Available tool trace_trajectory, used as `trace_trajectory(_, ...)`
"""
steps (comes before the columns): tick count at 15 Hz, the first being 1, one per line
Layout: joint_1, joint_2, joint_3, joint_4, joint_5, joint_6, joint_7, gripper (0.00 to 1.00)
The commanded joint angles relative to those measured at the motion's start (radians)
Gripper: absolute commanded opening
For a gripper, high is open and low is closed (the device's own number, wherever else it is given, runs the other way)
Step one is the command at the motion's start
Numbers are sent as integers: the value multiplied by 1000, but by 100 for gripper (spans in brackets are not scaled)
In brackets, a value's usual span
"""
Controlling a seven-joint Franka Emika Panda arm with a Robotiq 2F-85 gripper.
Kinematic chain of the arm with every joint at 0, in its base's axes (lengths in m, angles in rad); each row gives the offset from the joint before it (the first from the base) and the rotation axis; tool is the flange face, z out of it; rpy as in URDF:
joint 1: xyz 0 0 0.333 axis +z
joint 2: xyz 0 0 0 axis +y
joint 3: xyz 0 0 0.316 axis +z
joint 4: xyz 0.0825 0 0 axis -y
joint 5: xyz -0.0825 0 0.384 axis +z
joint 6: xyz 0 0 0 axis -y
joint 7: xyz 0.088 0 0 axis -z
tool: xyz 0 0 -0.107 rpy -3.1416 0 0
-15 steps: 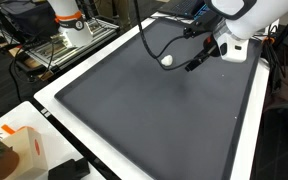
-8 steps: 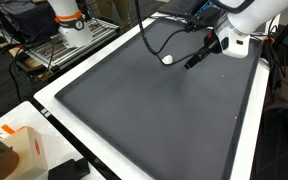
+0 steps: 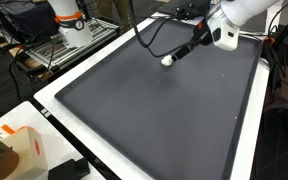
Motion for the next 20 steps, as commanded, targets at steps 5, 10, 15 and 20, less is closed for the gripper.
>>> trace_trajectory(5, -39, -196, -2, -349, 54, 170, -67, 100)
trace_trajectory(10, -41, -193, -4, -356, 88, 291, -93, 100)
trace_trajectory(15, -29, -206, -13, -371, 78, 300, -65, 100)
trace_trajectory(20, -18, -326, -25, -527, 53, 344, -43, 100)
